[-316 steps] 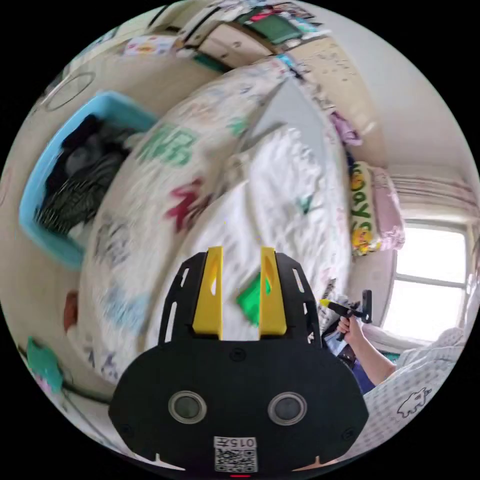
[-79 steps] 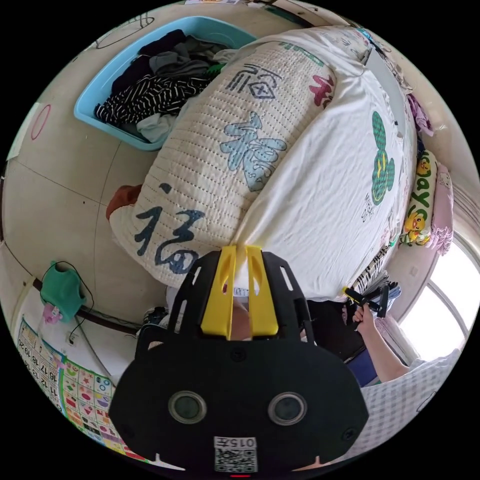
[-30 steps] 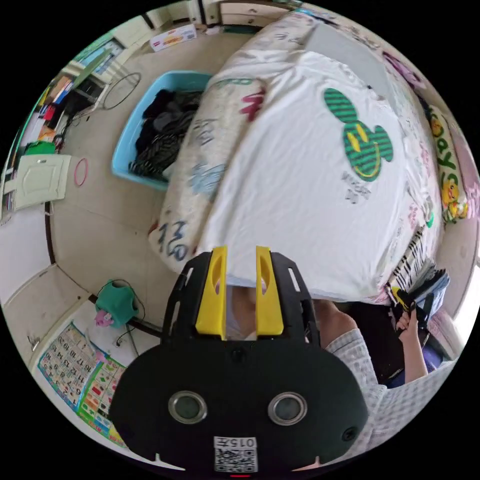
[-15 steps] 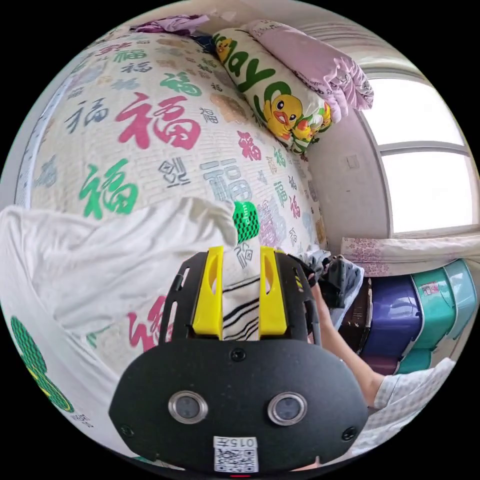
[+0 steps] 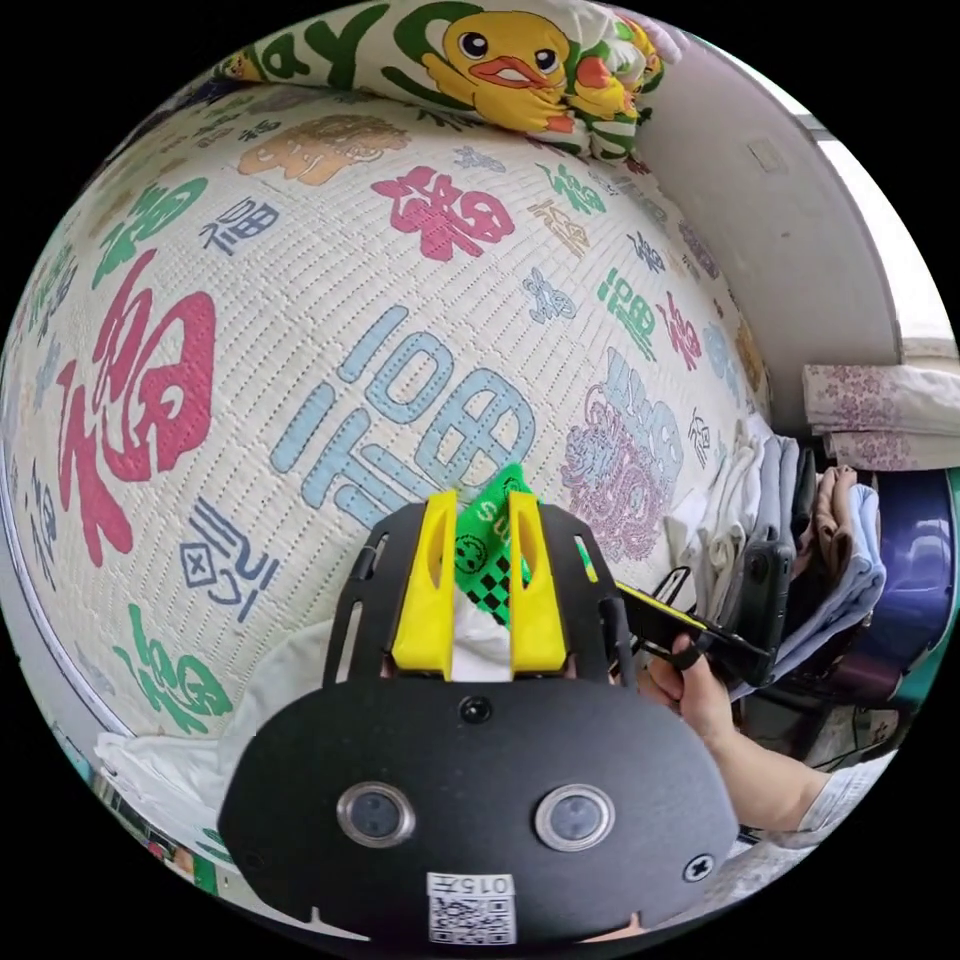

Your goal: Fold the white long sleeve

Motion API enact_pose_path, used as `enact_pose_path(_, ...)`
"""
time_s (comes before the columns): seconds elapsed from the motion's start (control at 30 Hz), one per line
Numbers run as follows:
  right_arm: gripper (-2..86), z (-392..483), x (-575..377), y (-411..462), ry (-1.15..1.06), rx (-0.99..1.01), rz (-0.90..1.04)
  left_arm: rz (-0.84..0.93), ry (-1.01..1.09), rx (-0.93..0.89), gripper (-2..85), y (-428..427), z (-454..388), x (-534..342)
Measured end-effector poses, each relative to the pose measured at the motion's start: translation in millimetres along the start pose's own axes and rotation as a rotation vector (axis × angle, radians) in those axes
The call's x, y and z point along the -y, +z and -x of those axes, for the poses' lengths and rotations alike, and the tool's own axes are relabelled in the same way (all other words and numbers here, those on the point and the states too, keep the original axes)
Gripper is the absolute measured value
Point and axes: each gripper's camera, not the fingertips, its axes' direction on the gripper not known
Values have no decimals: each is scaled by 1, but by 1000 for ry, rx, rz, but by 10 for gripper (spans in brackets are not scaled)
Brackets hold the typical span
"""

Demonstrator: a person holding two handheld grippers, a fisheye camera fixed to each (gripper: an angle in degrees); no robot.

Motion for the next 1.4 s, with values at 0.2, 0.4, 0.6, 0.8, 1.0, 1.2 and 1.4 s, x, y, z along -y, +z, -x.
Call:
enact_pose_path(0.2,7,53,-43,-18,-162,-12,-50,-173,26,-261,16,-32,38,-49)
enact_pose_path(0.4,3,185,-155,-40,-572,117,-23,-536,-35,-530,56,-131,108,-213)
enact_pose_path(0.6,3,282,-349,25,-1064,15,151,-634,-517,-729,186,-132,182,-456)
enact_pose_path(0.8,3,305,-527,103,-1371,-136,314,-700,-807,-959,223,-73,234,-620)
enact_pose_path(1.0,11,331,-647,153,-1563,-224,359,-769,-858,-1108,63,-46,268,-729)
enact_pose_path(1.2,43,347,-714,211,-1481,-187,477,-771,-817,-925,0,-77,315,-829)
enact_pose_path(1.4,45,331,-756,272,-1314,-265,552,-701,-894,-775,-4,-55,371,-915)
